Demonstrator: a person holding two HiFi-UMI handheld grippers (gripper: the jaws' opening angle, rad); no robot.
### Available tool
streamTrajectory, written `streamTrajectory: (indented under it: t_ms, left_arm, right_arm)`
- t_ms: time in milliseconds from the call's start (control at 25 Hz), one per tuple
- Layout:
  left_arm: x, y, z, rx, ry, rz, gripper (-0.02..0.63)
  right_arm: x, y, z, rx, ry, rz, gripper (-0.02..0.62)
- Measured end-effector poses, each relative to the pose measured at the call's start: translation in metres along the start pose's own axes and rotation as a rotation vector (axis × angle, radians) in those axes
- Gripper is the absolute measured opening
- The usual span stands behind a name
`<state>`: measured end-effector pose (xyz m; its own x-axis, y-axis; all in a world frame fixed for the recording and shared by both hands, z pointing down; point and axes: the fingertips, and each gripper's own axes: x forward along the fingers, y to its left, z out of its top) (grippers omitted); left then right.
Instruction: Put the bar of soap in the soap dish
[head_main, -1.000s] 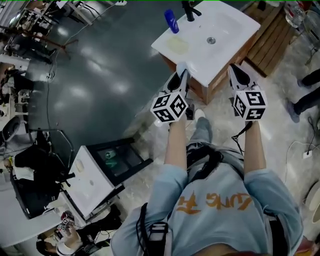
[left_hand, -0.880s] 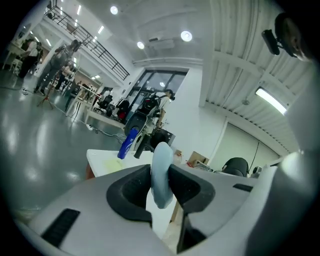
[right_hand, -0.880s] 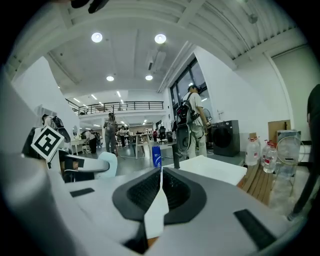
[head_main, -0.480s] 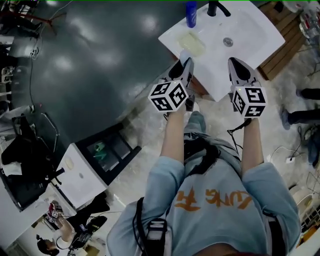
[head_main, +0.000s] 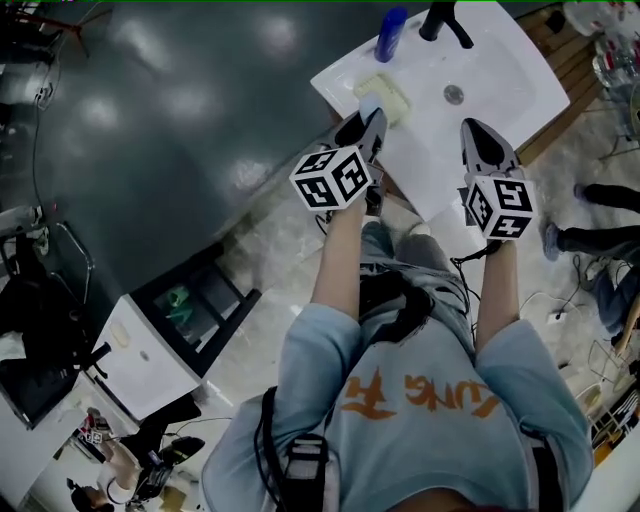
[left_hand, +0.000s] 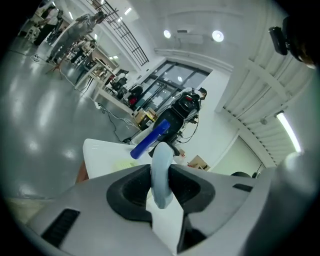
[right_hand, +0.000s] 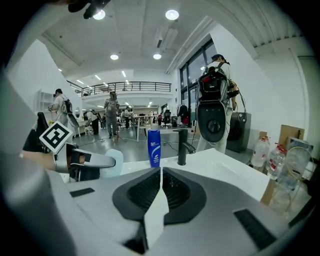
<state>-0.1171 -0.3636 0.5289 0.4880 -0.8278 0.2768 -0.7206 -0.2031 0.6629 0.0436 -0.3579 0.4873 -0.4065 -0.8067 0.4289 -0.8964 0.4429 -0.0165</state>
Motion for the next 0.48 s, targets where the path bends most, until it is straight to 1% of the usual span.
streamTrajectory:
  t_ms: [80,280,480]
  left_arm:
    - [0.007,0.0,-0.002,-0.005,0.013,0.001,0.126]
    - [0.024,0.0,-0.01,0.048,0.1,0.026,0.126]
    - [0.044,0.007,-0.009,0.029,0.154,0.037,0.126]
  right_arm:
    - [0.0,-0.007,0.0,0.003,0.002,-0.012,0.032]
    - [0.004,-0.012,0.0,0.01,-0.001,-0.011,0.032]
    - [0.004,-0.032,0.005,0.063,-0.035,-0.064,0.032]
